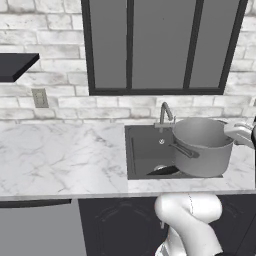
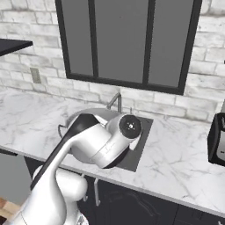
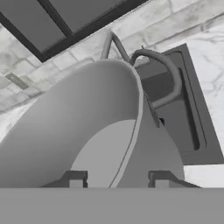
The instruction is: Move the pot and pan from the stove into the sink.
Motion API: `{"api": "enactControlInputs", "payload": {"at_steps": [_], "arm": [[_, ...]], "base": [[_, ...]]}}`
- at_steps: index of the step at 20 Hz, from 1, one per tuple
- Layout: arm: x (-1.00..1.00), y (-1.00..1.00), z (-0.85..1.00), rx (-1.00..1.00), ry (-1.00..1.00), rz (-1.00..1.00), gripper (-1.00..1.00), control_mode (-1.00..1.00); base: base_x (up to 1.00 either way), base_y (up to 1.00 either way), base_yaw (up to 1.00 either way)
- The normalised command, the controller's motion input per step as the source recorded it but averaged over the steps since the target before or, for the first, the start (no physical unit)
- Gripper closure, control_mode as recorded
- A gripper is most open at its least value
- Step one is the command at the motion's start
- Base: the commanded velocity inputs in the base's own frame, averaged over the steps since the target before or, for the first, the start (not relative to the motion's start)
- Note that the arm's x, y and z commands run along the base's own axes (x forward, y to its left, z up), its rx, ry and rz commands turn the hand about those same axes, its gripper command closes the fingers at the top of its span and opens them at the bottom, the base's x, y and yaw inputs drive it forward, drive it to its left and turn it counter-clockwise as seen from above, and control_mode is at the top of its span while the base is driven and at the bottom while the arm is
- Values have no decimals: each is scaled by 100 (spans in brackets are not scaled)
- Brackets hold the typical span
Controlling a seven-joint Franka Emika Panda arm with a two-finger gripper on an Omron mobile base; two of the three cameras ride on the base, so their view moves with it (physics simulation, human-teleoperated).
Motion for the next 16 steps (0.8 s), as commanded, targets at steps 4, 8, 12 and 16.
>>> {"api": "enactControlInputs", "payload": {"at_steps": [4,8,12,16], "arm": [[47,-3,-44,-11,21,0,100,-100],[47,-3,-41,-6,15,0,100,-100],[60,-3,-26,1,6,0,100,-100],[66,-4,-19,9,5,-1,100,-100]], "base": [[0,0,0],[0,0,0],[0,0,0],[0,0,0]]}}
